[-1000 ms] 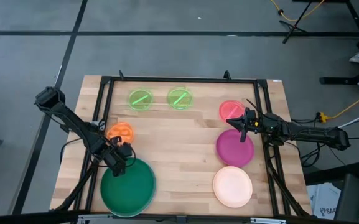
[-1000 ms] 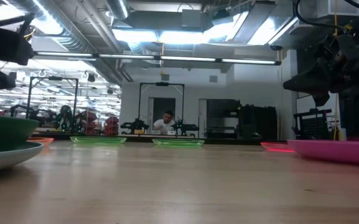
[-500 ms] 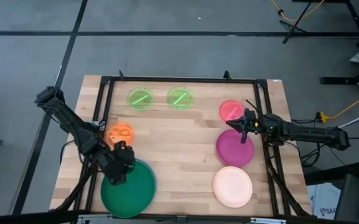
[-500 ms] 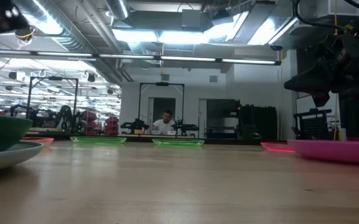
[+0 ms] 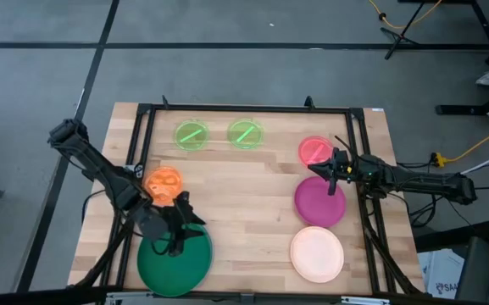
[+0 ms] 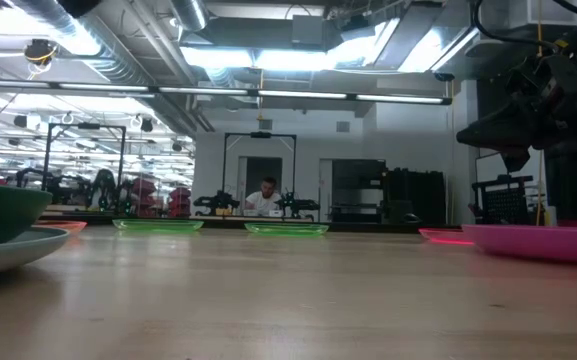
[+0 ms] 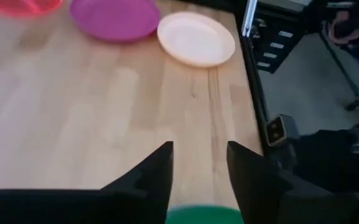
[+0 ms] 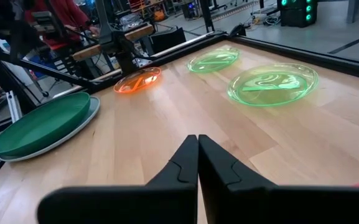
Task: Stack plastic plates
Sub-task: Move the stacked plates to the center of the table
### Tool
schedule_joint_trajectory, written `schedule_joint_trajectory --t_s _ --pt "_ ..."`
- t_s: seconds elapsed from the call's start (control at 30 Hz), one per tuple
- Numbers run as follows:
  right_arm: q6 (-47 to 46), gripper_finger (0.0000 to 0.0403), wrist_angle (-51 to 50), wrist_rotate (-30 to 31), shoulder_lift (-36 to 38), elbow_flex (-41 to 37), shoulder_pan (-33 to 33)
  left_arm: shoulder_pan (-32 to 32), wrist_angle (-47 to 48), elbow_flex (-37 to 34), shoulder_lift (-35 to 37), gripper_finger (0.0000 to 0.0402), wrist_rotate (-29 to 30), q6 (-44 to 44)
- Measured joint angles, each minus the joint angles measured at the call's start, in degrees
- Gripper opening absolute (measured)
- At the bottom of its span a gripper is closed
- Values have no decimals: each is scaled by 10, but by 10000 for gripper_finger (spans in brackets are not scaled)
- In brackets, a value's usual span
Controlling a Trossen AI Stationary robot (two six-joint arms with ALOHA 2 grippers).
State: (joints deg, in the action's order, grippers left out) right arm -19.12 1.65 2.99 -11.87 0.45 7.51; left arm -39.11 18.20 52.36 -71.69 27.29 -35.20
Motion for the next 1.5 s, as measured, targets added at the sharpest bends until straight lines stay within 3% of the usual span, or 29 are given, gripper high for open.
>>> schedule_joint_trajectory --t_s 0.17,0.3,0.5,0.7,0.87,1.17,1.27,1.4,1.5 --pt "0 1 -1 -3 0 0 0 29 -9 0 -20 181 -15 82" --pt "14 1 10 -2 0 0 0 37 -8 8 -50 187 -36 83" --pt "25 1 34 -11 0 0 0 2 73 107 -140 188 -37 75" --pt "5 1 94 -60 0 0 -6 -45 193 216 -230 188 -28 5" --pt "9 1 162 -59 -3 0 -62 -88 232 301 -288 188 -17 -65" --pt "16 1 212 57 -77 0 -183 -162 274 418 -382 188 4 -192" --pt "16 1 228 80 -99 0 -201 -183 277 430 -409 188 -29 -267" --pt "9 1 226 107 -105 0 -207 -201 274 463 -457 188 -151 -363" --pt "-2 1 226 137 -105 0 -206 -214 275 486 -490 188 -206 -422"
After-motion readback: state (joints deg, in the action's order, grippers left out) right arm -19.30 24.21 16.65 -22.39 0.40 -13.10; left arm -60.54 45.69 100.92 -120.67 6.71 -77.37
